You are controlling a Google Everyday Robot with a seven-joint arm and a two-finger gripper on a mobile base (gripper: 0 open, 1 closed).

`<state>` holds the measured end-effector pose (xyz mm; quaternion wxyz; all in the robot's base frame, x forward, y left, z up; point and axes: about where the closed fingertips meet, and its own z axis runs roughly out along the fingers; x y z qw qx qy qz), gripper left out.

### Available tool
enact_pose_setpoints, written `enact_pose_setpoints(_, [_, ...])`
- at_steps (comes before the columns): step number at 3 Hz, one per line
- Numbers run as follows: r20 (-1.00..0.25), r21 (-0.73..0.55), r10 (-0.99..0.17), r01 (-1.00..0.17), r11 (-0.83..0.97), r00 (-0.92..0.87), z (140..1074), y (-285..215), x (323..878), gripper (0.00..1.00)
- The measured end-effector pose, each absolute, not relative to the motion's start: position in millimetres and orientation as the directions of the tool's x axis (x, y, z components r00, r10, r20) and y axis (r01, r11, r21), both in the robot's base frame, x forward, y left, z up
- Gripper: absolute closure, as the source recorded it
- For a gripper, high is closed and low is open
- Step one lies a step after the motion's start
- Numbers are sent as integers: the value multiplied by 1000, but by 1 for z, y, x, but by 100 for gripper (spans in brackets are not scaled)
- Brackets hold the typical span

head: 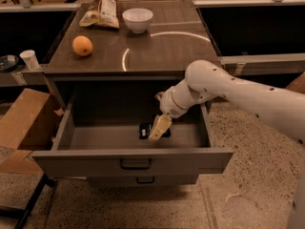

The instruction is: Pick rxbar blueberry from top drawer and place on counter

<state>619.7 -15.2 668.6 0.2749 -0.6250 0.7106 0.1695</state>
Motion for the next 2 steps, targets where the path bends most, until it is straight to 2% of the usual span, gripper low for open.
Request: enact_pose_setpoints(2, [-635, -84, -769, -983, 164, -75, 623, -31, 614, 0])
